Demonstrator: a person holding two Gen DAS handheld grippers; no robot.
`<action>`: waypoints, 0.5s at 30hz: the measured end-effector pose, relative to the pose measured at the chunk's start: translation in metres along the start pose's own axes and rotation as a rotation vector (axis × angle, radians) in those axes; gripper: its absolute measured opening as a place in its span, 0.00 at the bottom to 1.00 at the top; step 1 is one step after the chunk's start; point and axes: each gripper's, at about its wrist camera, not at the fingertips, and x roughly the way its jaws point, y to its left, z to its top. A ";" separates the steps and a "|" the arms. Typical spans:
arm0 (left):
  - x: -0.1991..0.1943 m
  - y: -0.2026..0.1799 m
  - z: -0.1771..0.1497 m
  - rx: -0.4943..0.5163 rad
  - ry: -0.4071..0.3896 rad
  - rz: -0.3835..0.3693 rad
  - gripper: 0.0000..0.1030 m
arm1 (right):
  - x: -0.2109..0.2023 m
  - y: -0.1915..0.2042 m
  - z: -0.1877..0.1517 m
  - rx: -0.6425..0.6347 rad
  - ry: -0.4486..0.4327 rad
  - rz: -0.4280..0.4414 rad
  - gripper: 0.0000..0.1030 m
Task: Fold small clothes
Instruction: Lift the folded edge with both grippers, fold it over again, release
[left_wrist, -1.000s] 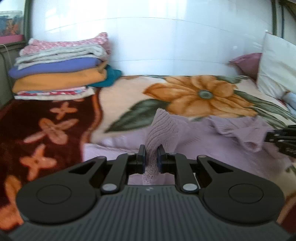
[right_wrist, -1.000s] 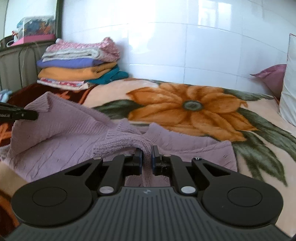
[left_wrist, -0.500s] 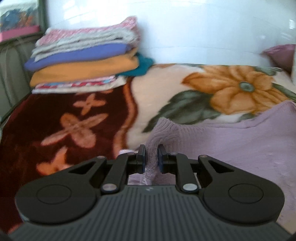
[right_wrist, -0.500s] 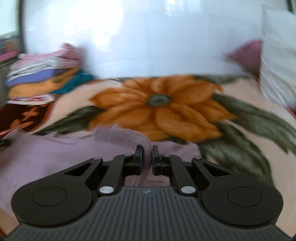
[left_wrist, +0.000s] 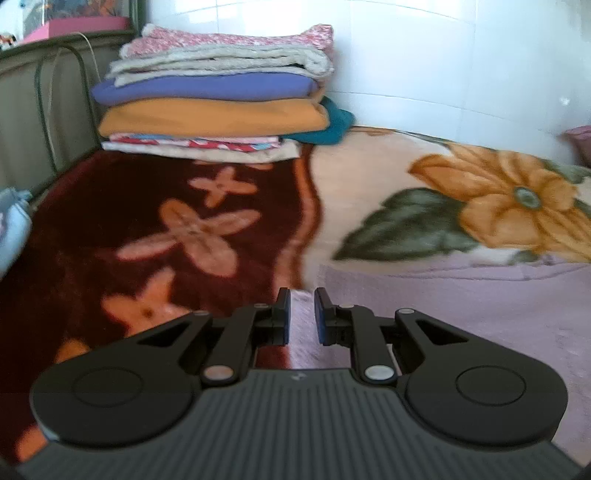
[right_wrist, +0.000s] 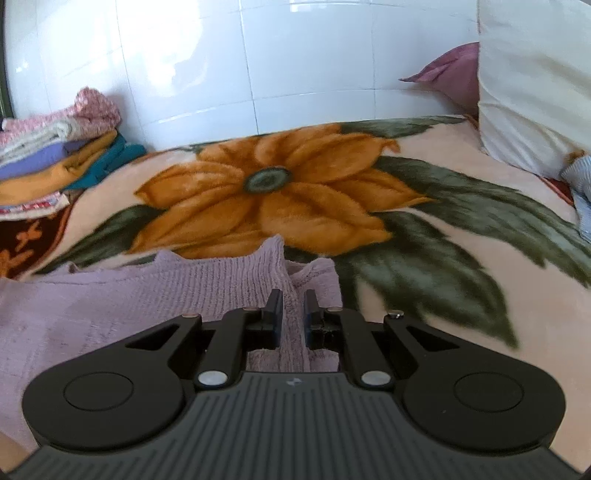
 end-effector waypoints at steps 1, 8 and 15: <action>-0.004 -0.002 -0.002 0.008 0.004 -0.014 0.17 | -0.007 -0.002 0.000 0.023 0.004 0.014 0.14; -0.029 -0.013 -0.019 0.012 0.064 -0.075 0.17 | -0.042 0.004 -0.011 0.031 -0.009 0.101 0.20; -0.051 -0.018 -0.033 -0.027 0.111 -0.155 0.17 | -0.039 -0.001 -0.034 0.043 0.050 0.053 0.21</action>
